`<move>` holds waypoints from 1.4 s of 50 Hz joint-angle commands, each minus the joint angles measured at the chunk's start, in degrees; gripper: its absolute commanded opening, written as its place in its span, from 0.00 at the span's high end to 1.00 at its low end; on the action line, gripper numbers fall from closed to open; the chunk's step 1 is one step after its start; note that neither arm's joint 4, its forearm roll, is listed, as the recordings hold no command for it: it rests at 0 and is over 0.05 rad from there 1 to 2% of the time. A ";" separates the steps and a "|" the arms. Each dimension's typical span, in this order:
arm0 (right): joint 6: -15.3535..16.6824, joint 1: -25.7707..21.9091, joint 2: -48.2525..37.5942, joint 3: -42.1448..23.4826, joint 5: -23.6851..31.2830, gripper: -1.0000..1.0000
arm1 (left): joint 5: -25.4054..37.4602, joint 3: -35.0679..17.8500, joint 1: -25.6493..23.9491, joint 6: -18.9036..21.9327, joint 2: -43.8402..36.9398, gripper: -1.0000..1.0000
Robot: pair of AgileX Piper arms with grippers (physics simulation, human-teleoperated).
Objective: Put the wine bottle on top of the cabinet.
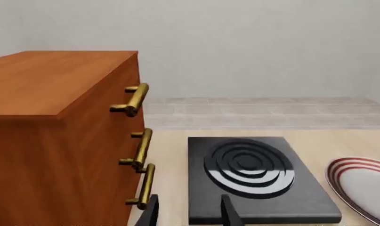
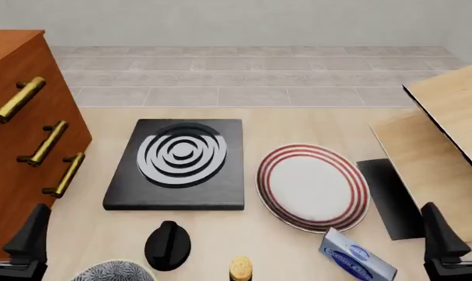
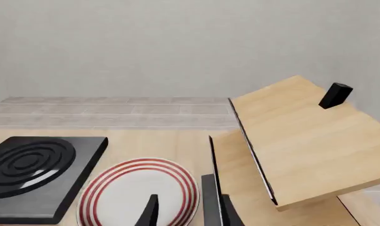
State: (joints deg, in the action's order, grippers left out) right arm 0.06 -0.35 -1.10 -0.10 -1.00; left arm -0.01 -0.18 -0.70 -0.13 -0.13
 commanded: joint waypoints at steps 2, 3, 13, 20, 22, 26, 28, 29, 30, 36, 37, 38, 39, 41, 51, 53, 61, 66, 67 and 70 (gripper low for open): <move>0.53 0.01 0.96 -0.09 0.70 0.00 | 0.37 -0.40 0.57 -0.16 -0.43 0.00; 0.40 0.02 0.92 -0.04 0.71 0.00 | 0.40 -0.46 0.42 0.00 -0.35 0.00; 0.24 0.04 0.89 -0.04 0.81 0.00 | 0.40 -1.66 -1.56 -1.07 -1.73 0.00; 0.47 0.02 0.92 0.00 0.63 0.00 | 3.65 -5.36 -3.69 -2.49 -2.77 0.00; 0.29 0.04 0.83 0.01 0.66 0.00 | 5.62 -6.74 -5.39 -2.04 -2.27 0.00; 0.48 0.02 0.83 0.03 0.51 0.00 | 6.13 -8.95 -7.10 1.11 -4.94 0.00; 0.24 0.04 0.75 0.02 0.62 0.00 | 6.57 -9.44 -7.98 4.81 -4.31 0.00; 0.06 0.06 0.65 0.01 0.69 0.00 | 7.20 -10.55 -7.88 2.55 -5.32 0.00; 0.09 0.06 0.55 0.04 0.53 0.00 | 8.20 -11.62 -6.88 0.28 -5.48 0.00; 0.11 0.06 0.59 0.02 0.59 0.00 | 11.53 -14.81 -10.98 2.31 -4.52 0.00; 0.11 0.06 0.60 0.02 0.59 0.00 | 12.18 -15.50 -11.45 2.20 -4.66 0.00; 0.24 0.05 0.70 0.02 0.60 0.00 | 13.14 -16.53 -12.43 2.85 -4.49 0.00; 0.46 0.03 0.84 0.01 0.57 0.00 | 14.46 -18.21 -14.38 4.26 -5.08 0.00; 0.12 0.07 0.67 0.01 0.68 0.00 | 15.54 -19.58 -15.61 9.74 -4.47 0.00; 0.28 0.05 0.87 -0.05 0.82 0.00 | 22.21 -29.95 -21.95 1.07 -7.17 0.00; 0.17 0.07 0.68 0.03 0.64 0.00 | 22.91 -31.22 -22.94 0.07 -7.85 0.00; 0.39 0.05 0.82 0.03 0.60 0.00 | 23.40 -32.69 -30.85 1.39 -10.70 0.00; 0.28 0.06 0.65 0.05 0.50 0.00 | 24.09 -32.59 -36.35 1.31 -12.77 0.00; 0.42 0.04 0.81 0.03 0.56 0.00 | 24.31 -32.83 -36.76 0.41 -12.72 0.00; 0.19 0.07 0.66 0.02 0.60 0.00 | 23.80 -32.96 -39.36 2.63 -13.60 0.00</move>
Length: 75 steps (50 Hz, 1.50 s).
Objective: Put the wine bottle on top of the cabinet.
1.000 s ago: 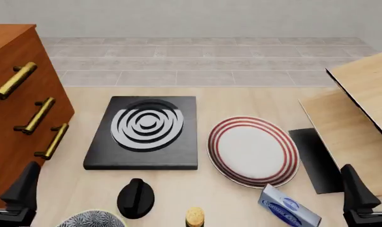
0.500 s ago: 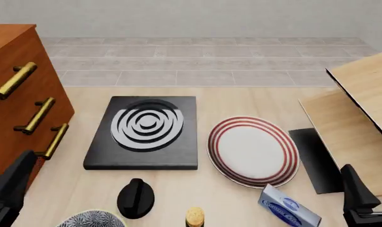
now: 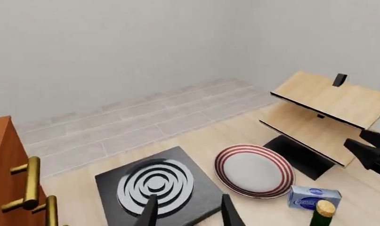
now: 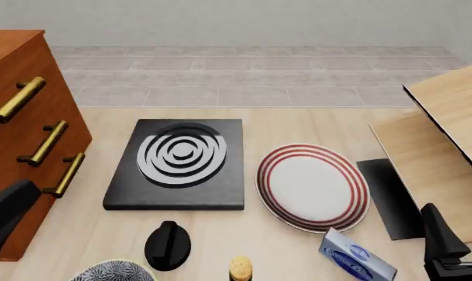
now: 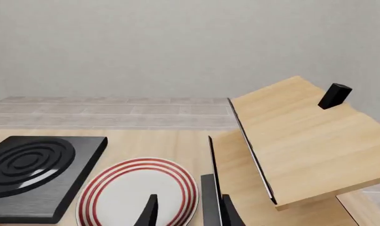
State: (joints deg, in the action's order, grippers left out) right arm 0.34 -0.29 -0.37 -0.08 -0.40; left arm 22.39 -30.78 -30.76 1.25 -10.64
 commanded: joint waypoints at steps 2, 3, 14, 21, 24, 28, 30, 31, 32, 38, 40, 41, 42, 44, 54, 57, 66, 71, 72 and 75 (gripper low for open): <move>0.11 -0.01 0.05 0.00 -0.03 0.00 | 1.40 -2.73 -8.74 1.00 -3.04 0.00; 0.11 -0.01 0.05 0.00 -0.03 0.00 | 1.32 -3.08 -8.74 0.87 -3.26 0.00; -0.07 0.01 0.08 0.00 0.12 0.00 | -0.77 -4.06 -19.19 3.46 -9.48 0.00; -0.01 0.01 -0.02 0.02 -0.03 0.00 | -2.16 -3.01 -23.05 5.06 -12.75 0.00; -0.03 0.02 0.11 -0.02 0.13 0.00 | -2.88 -2.22 -23.70 6.70 -13.98 0.00; 0.06 0.01 0.10 -0.01 0.05 0.00 | -3.66 -2.09 -24.14 6.10 -14.71 0.00; -0.05 0.02 0.00 0.01 0.00 0.00 | -4.06 -2.00 -24.63 6.28 -15.20 0.00; 0.01 0.01 0.12 -0.04 0.12 0.00 | -4.66 -1.81 -25.54 6.13 -16.03 0.00; 0.01 0.01 0.12 -0.04 0.12 0.00 | -4.67 -1.80 -25.54 6.13 -16.04 0.00; 0.03 0.02 0.02 0.01 -0.03 0.00 | -6.18 -2.36 -30.00 4.44 -18.65 0.00; -0.03 0.02 0.10 -0.02 0.12 0.00 | -6.48 -2.27 -30.39 4.15 -19.10 0.00; 0.00 0.02 0.15 -0.03 0.16 0.00 | -6.81 -2.14 -30.88 4.17 -19.60 0.00; 0.00 0.02 0.15 -0.03 0.16 0.00 | -6.82 -2.13 -30.88 4.17 -19.61 0.00; 0.04 0.01 0.13 -0.01 0.08 0.00 | -7.16 -2.27 -31.89 3.98 -20.71 0.00; 0.05 0.01 0.15 -0.04 0.13 0.00 | -9.76 -2.73 -35.40 5.23 -25.10 0.00; 0.00 0.02 0.12 -0.01 0.12 0.00 | -9.72 -3.27 -36.22 5.32 -25.58 0.00; 0.00 0.03 0.12 0.01 0.11 0.00 | -11.37 -3.27 -38.57 5.19 -29.03 0.00; 0.01 0.02 0.15 0.00 0.14 0.00 | -11.37 -3.98 -39.23 6.40 -30.78 0.00; -0.01 0.02 0.13 0.00 0.13 0.00 | -11.37 -3.94 -39.13 6.44 -30.94 0.00; 0.03 0.02 0.17 -0.01 0.16 0.00 | -12.28 -2.89 -39.53 7.67 -32.02 0.00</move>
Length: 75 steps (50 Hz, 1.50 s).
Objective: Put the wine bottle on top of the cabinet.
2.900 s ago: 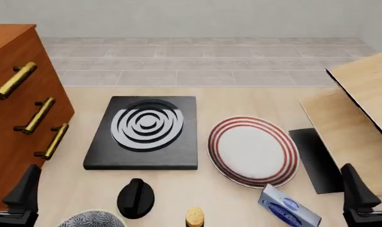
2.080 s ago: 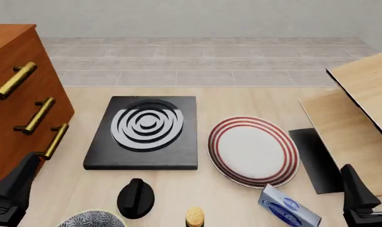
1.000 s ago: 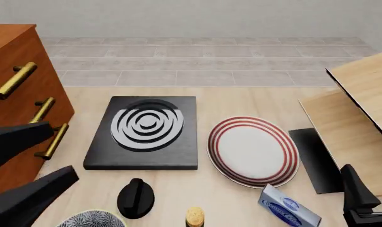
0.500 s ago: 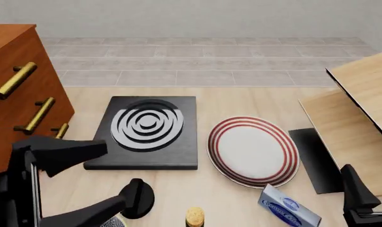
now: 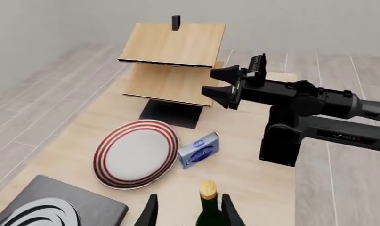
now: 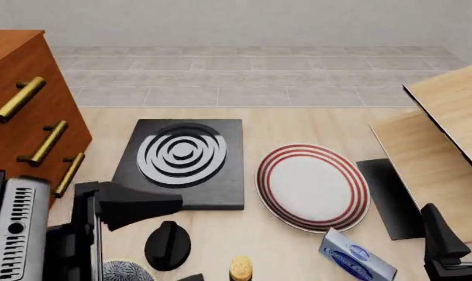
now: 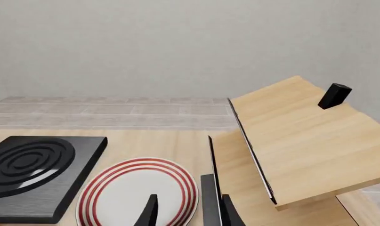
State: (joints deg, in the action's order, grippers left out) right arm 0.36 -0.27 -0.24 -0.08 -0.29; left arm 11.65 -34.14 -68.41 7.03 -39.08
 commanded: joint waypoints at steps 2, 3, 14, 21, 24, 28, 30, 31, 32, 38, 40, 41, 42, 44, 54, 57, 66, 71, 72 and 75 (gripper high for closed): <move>-0.02 0.01 0.02 -0.01 0.05 0.00 | -2.03 0.78 -1.89 2.37 -3.63 0.00; 0.00 0.00 -0.01 0.00 0.00 0.00 | -1.67 0.47 -1.69 1.94 -3.62 0.00; 0.02 -0.01 -0.03 -0.03 -0.01 0.00 | -2.38 -0.68 -2.93 1.78 -7.10 0.00; 0.00 0.00 -0.05 -0.03 -0.01 0.00 | -3.48 -0.47 -3.48 1.80 -9.05 0.00; 0.01 -0.01 -0.06 -0.02 -0.04 0.00 | -4.78 -0.39 -4.05 2.06 -10.83 0.00; 0.00 0.00 -0.10 0.00 -0.09 0.00 | -5.64 -0.68 -4.79 1.86 -11.96 0.00; 0.00 0.00 -0.12 0.00 -0.11 0.00 | -6.00 -0.87 -5.09 1.69 -12.53 0.00; -0.02 0.00 -0.11 -0.01 -0.08 0.00 | -6.34 -0.68 -5.47 1.60 -12.88 0.00; -0.02 0.00 -0.03 -0.04 0.02 0.00 | -6.55 -0.48 -5.55 1.62 -12.97 0.00; 0.00 0.01 -0.06 -0.02 -0.04 0.00 | -6.88 0.37 -5.07 1.10 -12.84 0.00; 0.01 0.01 -0.03 -0.04 0.01 0.00 | -6.61 0.26 -4.90 0.93 -12.86 0.00; 0.01 0.01 -0.03 -0.04 0.01 0.00 | -6.60 0.26 -4.90 0.93 -12.86 0.00; -0.02 0.01 -0.08 -0.03 -0.04 0.00 | -6.74 0.34 -4.88 0.92 -13.02 0.00; 0.01 0.01 -0.14 -0.01 -0.13 0.00 | -6.98 0.57 -4.71 0.65 -13.23 0.00; 0.01 0.01 -0.18 -0.01 -0.16 0.00 | -7.63 0.94 -4.32 -0.21 -13.94 0.00; 0.01 0.01 -0.17 -0.01 -0.17 0.00 | -7.51 0.90 -4.15 -0.64 -14.04 0.00; 0.01 0.01 -0.19 0.00 -0.18 0.00 | -8.29 1.50 -3.70 -1.17 -14.69 0.00; 0.02 0.01 -0.17 0.00 -0.18 0.00 | -8.56 1.85 -3.50 -1.32 -14.81 0.00; 0.01 0.01 -0.18 0.00 -0.18 0.00 | -8.66 1.94 -3.46 -1.35 -14.82 0.00; 0.03 0.00 -0.17 0.00 -0.19 0.00 | -8.70 2.08 -3.02 -1.43 -14.26 0.00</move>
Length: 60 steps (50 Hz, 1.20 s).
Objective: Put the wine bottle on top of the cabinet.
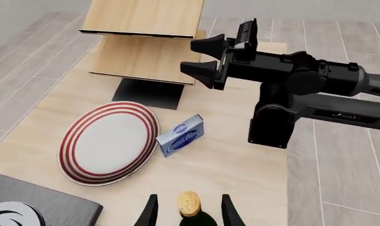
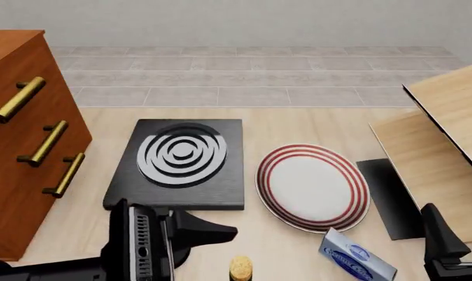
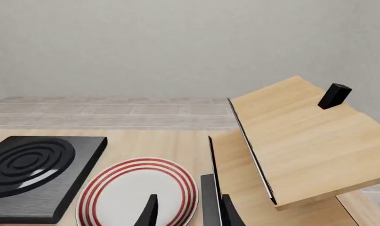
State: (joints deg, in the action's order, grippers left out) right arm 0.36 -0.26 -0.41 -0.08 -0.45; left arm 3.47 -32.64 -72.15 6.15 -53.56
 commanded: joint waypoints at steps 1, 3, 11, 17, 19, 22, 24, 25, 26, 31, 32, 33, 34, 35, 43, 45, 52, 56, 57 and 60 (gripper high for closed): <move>0.01 -0.02 0.00 0.00 -0.02 0.00 | -0.61 0.72 0.89 -0.49 0.25 0.00; 0.01 0.00 -0.02 0.00 -0.02 0.00 | -0.71 0.86 0.76 -0.56 0.01 0.00; 0.00 0.00 -0.01 0.00 -0.02 0.00 | -0.67 0.66 0.63 -1.29 -1.10 0.00; 0.00 0.01 -0.01 0.00 -0.02 0.00 | -0.75 1.20 1.25 -2.47 -1.45 0.00; 0.00 -0.02 -0.01 0.00 -0.02 0.00 | -0.67 1.12 1.06 -3.00 -1.95 0.00; 0.03 0.01 -0.01 0.00 -0.02 0.00 | -0.66 0.91 0.63 -2.57 -2.28 0.00; 0.01 0.00 -0.02 0.00 -0.02 0.00 | -0.26 0.43 0.45 -2.77 -2.59 0.00; 0.00 0.00 -0.01 0.00 -0.02 0.00 | -0.10 0.26 0.36 -3.54 -3.05 0.00; 0.00 0.00 -0.01 0.00 -0.02 0.00 | -0.15 0.30 0.29 -4.71 -3.75 0.00; 0.00 0.01 -0.02 0.00 -0.02 0.00 | -0.13 0.15 0.24 -6.46 -4.76 0.00; 0.00 -0.01 -0.02 0.00 -0.02 0.00 | -0.13 0.15 0.24 -6.46 -4.76 0.00; 0.00 -0.01 -0.02 0.00 -0.02 0.00 | -0.10 0.16 0.28 -6.60 -4.80 0.00; -0.01 0.01 -0.01 0.00 -0.02 0.00 | -0.30 0.25 0.17 -6.24 -4.67 0.00; 0.00 0.00 -0.02 0.00 -0.02 0.00 | -0.59 0.45 -0.03 -5.96 -4.71 0.00; 0.02 0.00 -0.01 0.00 -0.02 0.00 | -0.81 0.94 1.08 -3.85 -4.18 0.00; -0.01 -0.01 -0.01 0.00 -0.02 0.00 | -1.13 1.46 1.61 -3.09 -3.75 0.00; 0.00 0.00 0.00 0.00 -0.02 0.00 | -1.58 1.33 0.79 -6.05 -3.80 1.00; 0.01 0.01 -0.01 0.00 -0.02 0.00 | -1.66 1.40 0.75 -5.90 -3.40 1.00; 0.01 0.00 -0.01 0.00 -0.02 0.00 | -1.79 1.54 0.84 -6.00 -3.37 1.00; -0.01 0.00 -0.01 0.00 -0.02 0.00 | -1.37 1.25 0.98 -5.58 -2.96 1.00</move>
State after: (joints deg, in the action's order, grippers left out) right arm 0.37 -0.26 -0.42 -0.07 -0.47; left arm 2.17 -31.25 -71.33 0.49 -57.22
